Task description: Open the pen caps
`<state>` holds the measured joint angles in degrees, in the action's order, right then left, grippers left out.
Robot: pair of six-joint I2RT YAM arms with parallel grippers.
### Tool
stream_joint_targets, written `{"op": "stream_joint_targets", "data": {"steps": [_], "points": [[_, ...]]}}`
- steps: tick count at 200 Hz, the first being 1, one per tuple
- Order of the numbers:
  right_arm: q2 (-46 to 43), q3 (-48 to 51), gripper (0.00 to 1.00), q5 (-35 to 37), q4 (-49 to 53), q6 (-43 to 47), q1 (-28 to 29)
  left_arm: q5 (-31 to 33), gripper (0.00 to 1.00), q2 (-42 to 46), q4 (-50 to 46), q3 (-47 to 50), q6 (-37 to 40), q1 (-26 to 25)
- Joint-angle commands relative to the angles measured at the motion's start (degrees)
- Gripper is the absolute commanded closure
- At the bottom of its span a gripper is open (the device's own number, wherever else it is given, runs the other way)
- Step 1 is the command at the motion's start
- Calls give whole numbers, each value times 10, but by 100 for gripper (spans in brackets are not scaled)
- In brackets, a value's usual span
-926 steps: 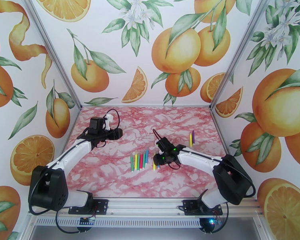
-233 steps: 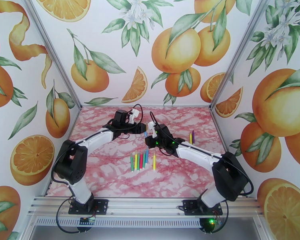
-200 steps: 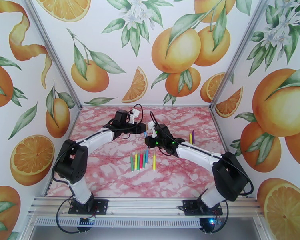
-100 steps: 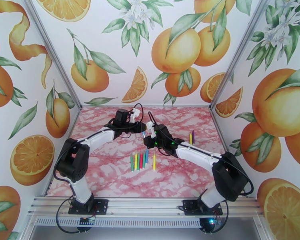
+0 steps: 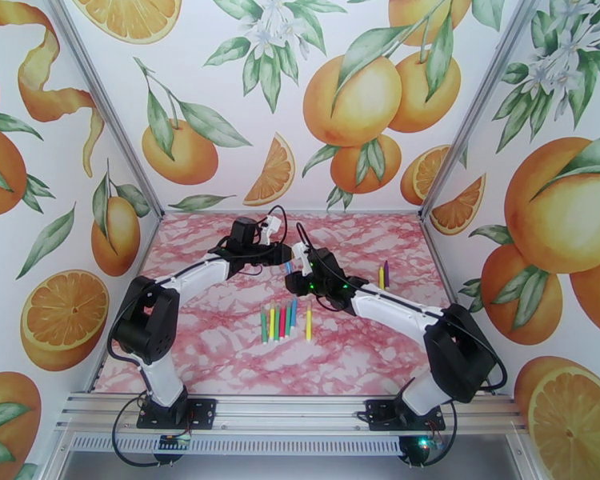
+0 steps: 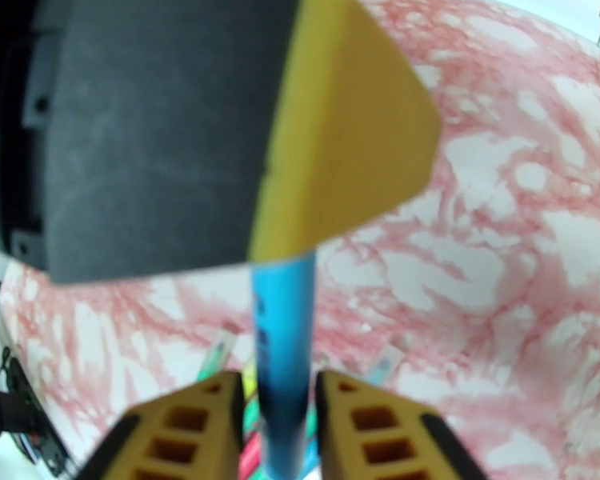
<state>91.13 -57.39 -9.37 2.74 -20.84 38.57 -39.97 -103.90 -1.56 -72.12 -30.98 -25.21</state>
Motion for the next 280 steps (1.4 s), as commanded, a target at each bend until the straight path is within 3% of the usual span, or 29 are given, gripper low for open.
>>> {"op": "stream_joint_targets", "data": {"steps": [1,90,178,280], "points": [[4,-10,64,2,-27,-1,2,-23,94,-1,22,-21,5,-3],[32,-38,70,-10,-40,-7,-3,-63,95,6,26,-27,3,-8],[17,-9,94,-18,-50,5,-5,-7,95,10,18,-34,-5,-4],[-28,60,100,-16,-86,26,0,28,95,-16,43,-61,-43,16]]}}
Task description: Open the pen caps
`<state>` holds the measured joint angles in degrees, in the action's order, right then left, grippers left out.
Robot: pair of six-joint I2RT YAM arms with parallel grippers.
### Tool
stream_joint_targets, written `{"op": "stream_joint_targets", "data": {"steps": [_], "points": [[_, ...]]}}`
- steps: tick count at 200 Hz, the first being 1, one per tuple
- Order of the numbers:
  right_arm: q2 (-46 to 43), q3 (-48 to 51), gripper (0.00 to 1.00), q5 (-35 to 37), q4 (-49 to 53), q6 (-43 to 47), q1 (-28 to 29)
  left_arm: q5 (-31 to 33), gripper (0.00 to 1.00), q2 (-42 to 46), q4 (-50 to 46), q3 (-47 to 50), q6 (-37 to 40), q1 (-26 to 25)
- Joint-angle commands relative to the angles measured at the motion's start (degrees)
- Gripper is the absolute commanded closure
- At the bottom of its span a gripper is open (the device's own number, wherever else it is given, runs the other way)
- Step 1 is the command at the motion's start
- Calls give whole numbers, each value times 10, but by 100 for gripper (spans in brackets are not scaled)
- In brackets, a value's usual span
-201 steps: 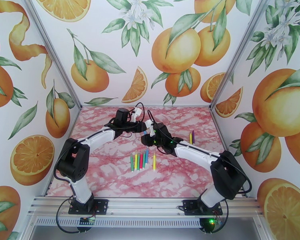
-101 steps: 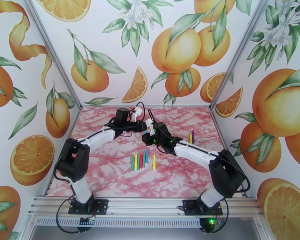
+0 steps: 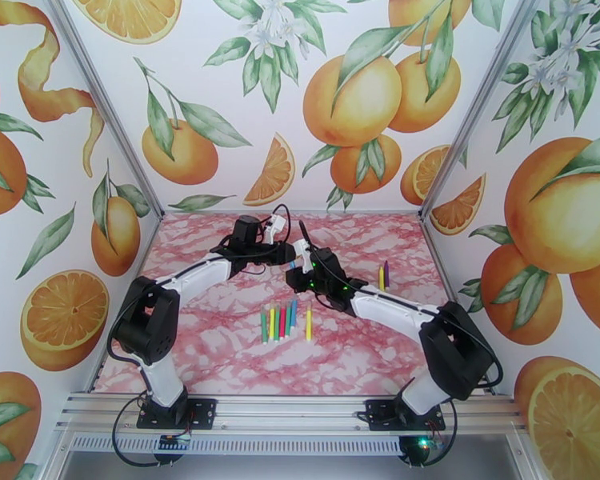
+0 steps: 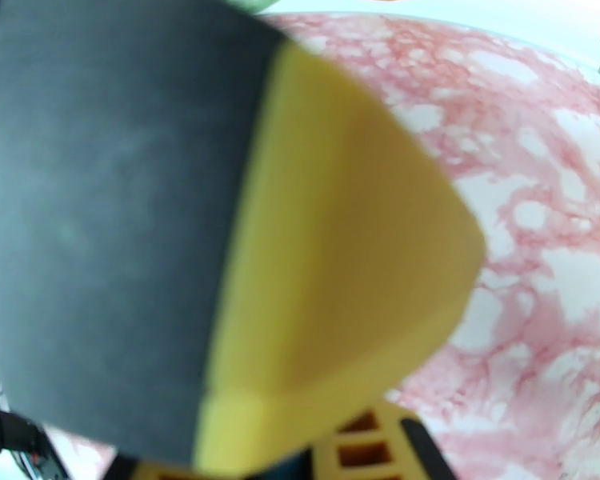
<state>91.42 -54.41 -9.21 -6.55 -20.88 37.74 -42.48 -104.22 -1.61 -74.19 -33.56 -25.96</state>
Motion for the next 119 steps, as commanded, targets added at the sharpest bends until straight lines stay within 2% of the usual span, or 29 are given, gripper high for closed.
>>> {"op": "stream_joint_targets", "data": {"steps": [1,119], "points": [[-31,30,100,-18,6,26,8,53,95,-13,44,-40,-18,24],[-53,65,100,-5,-10,33,8,55,95,-34,95,-55,-62,35]]}}
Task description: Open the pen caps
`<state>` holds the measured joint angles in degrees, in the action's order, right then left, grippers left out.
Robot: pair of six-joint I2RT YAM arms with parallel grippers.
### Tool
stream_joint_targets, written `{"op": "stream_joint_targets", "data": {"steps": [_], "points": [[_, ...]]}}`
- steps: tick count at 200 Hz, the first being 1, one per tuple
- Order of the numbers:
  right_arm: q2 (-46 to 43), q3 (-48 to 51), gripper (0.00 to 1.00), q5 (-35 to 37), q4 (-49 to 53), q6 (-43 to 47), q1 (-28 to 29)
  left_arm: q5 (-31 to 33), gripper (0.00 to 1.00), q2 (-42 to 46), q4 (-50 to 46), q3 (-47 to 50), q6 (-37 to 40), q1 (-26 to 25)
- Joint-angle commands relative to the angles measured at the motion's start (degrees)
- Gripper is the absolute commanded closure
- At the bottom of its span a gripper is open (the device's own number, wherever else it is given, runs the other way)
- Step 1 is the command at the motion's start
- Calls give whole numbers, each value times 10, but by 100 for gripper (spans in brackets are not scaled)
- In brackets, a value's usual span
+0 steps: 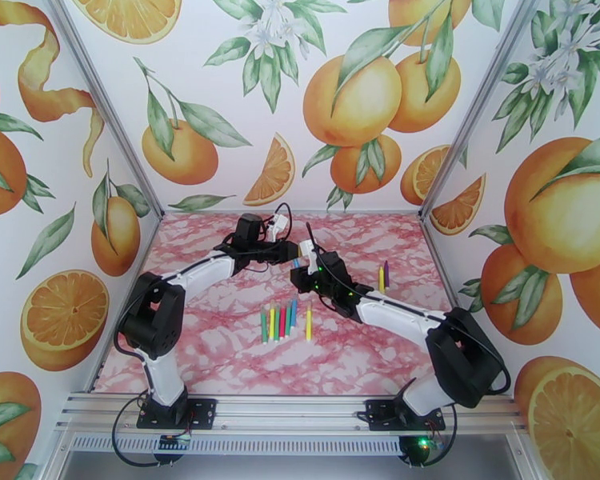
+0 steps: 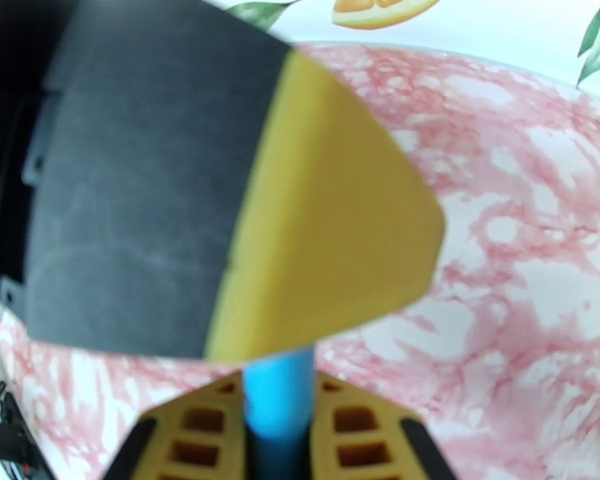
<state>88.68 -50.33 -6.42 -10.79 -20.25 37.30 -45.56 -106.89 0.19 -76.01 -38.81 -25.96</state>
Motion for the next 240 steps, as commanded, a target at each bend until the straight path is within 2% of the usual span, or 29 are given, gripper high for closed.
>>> {"op": "stream_joint_targets", "data": {"steps": [1,240], "points": [[-27,25,100,-33,32,27,13,86,95,-6,77,-37,-9,35],[-42,55,100,-32,16,33,13,126,98,0,81,-40,-34,68]]}}
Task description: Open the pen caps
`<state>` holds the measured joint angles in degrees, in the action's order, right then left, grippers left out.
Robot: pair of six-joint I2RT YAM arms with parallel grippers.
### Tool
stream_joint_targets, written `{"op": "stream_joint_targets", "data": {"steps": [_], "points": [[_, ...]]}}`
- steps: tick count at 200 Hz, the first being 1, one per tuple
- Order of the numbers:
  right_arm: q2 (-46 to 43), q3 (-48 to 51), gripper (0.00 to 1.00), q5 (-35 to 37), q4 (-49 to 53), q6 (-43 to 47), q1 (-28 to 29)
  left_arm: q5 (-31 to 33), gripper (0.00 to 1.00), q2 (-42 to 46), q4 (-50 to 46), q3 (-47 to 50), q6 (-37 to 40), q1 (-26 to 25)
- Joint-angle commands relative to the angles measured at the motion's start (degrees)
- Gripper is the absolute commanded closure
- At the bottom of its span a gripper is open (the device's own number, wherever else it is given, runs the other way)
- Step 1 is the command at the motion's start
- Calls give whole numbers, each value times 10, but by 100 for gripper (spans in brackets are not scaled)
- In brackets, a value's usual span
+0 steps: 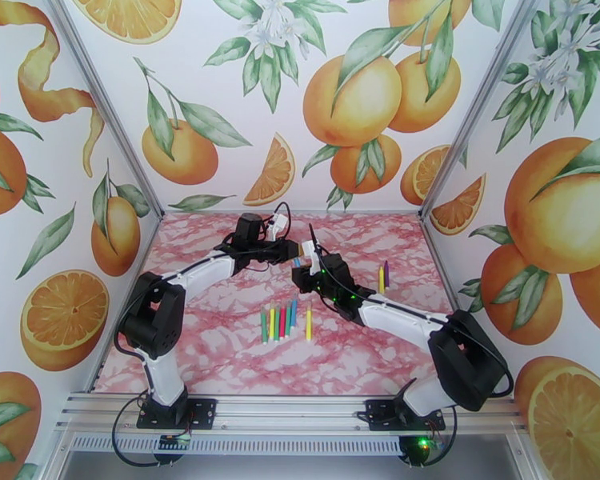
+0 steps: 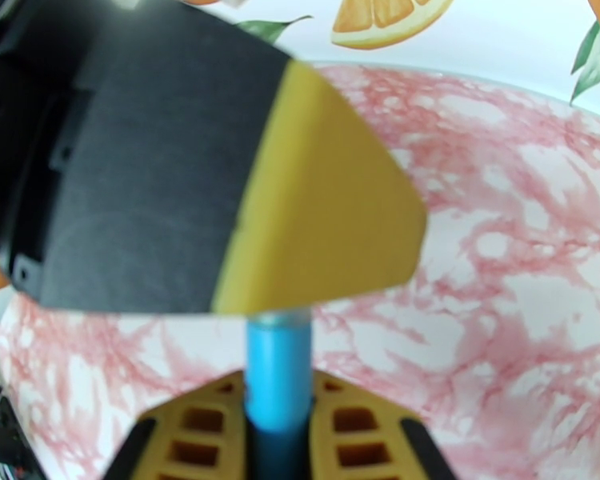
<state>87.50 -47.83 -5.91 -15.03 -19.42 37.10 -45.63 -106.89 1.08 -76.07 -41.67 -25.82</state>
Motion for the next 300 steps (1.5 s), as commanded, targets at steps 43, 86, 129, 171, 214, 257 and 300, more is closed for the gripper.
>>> {"op": "stream_joint_targets", "data": {"steps": [43,86,129,171,214,257,300], "points": [[-37,37,100,-34,61,26,15,132,98,-3,70,-41,-7,71],[-47,42,100,-24,61,27,14,141,98,4,30,-46,24,73],[-47,31,100,4,74,29,11,178,97,22,-114,-68,120,72],[-45,16,100,41,90,29,-4,247,94,45,-232,-71,198,73],[-43,-4,100,82,124,31,-41,335,93,56,-324,-73,252,72],[-37,-23,100,138,177,34,-83,440,93,52,-392,-74,281,72],[-30,-26,100,185,214,54,-117,500,93,45,-423,-72,291,73]]}}
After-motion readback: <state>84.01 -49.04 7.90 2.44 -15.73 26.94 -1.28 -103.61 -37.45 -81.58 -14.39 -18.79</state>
